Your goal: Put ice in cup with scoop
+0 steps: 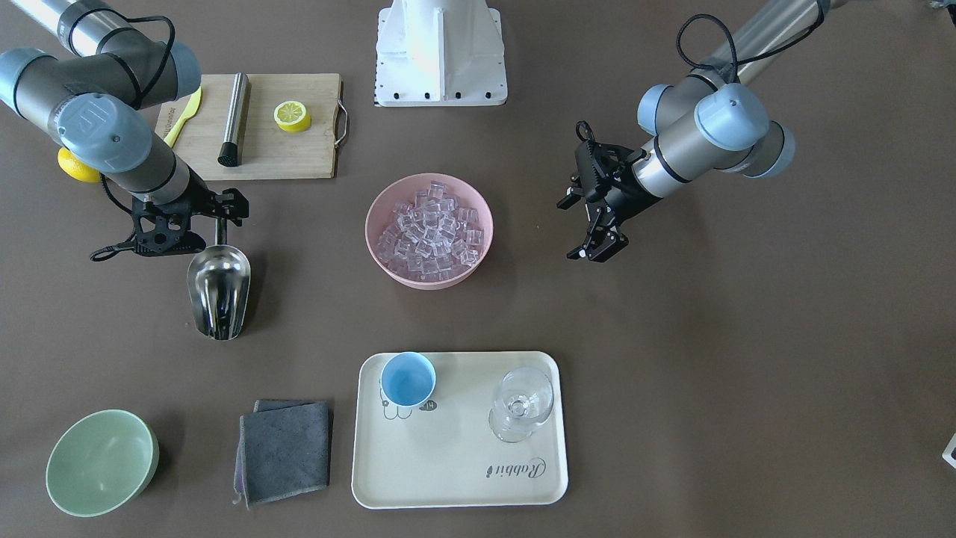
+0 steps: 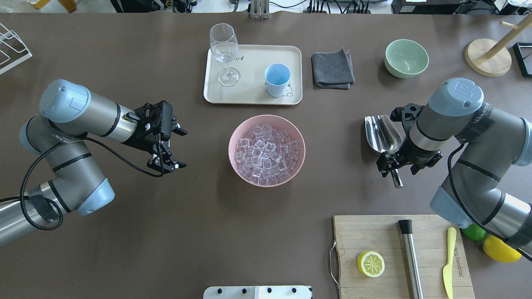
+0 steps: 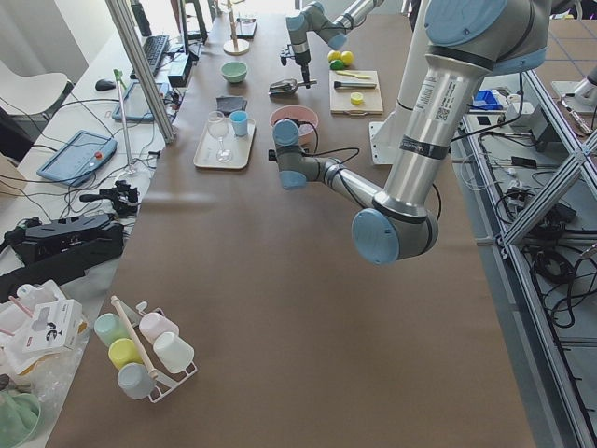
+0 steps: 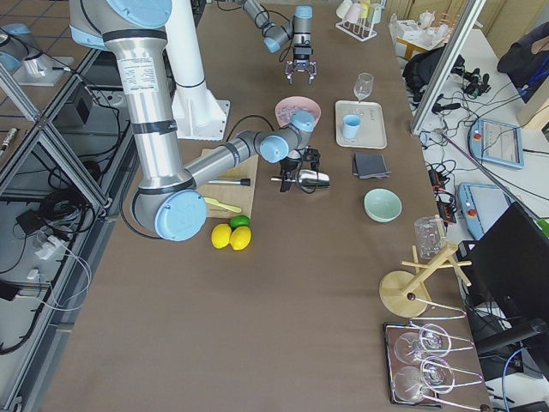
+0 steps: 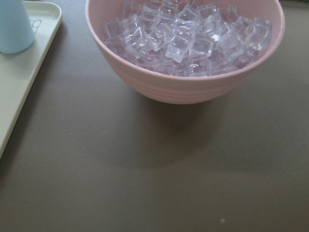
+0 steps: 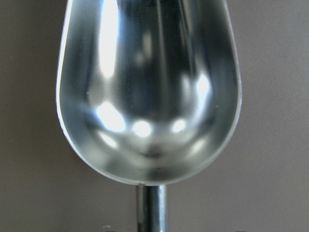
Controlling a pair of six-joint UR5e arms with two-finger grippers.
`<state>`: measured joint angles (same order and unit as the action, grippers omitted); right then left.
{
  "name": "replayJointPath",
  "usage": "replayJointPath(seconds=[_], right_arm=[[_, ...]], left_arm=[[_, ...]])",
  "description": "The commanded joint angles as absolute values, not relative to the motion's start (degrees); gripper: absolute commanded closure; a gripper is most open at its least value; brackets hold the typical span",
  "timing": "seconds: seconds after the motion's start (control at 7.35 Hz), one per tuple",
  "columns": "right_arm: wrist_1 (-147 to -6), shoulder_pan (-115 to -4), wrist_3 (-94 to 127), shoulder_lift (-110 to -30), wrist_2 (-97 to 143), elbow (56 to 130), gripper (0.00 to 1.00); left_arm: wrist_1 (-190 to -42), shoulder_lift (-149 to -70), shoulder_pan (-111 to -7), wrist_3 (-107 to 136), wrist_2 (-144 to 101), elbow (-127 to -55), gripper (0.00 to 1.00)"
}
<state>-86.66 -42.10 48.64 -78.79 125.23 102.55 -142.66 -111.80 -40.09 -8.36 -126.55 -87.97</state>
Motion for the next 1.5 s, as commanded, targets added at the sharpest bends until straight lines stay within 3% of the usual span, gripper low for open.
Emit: replayJointPath(seconds=[0.0,0.14,0.27,0.41,0.54,1.36], right_arm=[[-86.66,-42.01,49.39,-78.75,125.24,102.92,0.14],[-86.66,-41.84,49.39,-78.75,125.24,102.92,0.14],[-86.66,-41.57,50.53,-78.4,125.24,102.83,0.26],[-86.57,-41.4,52.97,-78.14,125.24,103.44,0.93],[-86.57,-41.4,53.08,-78.13,125.24,103.62,1.0],[-86.75,-41.31,52.38,-78.4,125.42,104.84,1.0]], left_arm=[[-143.08,-113.02,-39.72,-8.09,-126.47,-86.4,0.02],[-144.65,-113.29,-39.64,-8.09,-126.47,-86.4,0.02],[-145.1,-114.51,-39.38,-8.09,-125.0,-85.7,0.02],[-145.63,-114.78,-38.68,-8.17,-122.81,-85.61,0.02],[-146.33,-114.79,-37.89,-8.17,-122.61,-85.52,0.02],[-147.21,-118.02,-35.7,-8.09,-120.07,-82.11,0.02]])
